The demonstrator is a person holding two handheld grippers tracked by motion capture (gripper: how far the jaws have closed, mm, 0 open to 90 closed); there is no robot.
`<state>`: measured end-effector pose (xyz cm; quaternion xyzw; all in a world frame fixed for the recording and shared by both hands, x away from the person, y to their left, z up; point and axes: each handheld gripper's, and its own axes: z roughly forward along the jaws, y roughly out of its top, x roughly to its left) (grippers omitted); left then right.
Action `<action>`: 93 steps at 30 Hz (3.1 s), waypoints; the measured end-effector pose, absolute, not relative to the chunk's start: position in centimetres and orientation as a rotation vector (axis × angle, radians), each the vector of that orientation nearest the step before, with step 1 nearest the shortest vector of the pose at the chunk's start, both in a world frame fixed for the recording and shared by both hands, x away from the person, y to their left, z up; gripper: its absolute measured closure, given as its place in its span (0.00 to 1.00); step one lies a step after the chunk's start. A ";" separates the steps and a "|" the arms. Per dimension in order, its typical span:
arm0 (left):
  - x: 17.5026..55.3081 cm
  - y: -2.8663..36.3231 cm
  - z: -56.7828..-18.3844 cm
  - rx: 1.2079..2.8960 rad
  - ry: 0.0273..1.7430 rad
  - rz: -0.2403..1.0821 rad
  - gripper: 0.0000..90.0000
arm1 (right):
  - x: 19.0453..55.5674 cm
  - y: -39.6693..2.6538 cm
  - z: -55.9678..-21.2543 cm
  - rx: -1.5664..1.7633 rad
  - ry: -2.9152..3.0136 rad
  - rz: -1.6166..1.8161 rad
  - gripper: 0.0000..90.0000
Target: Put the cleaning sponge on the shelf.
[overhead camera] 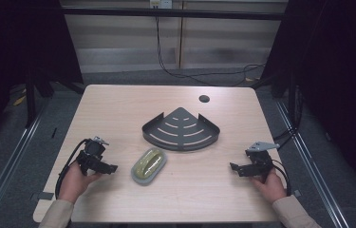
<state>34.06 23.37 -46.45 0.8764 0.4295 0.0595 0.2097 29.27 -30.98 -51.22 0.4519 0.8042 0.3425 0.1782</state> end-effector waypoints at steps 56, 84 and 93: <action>36.7 13.1 -39.6 2.639 1.054 -0.046 0.35 | 29.3 -31.0 -51.2 1.282 2.272 0.966 0.12; 36.5 10.1 -41.7 2.670 1.035 -0.137 0.53 | 29.3 -31.0 -51.2 1.282 2.273 0.970 0.12; 36.5 9.7 -42.2 2.673 1.038 -0.145 0.69 | 29.3 -31.0 -51.2 1.282 2.273 0.968 0.12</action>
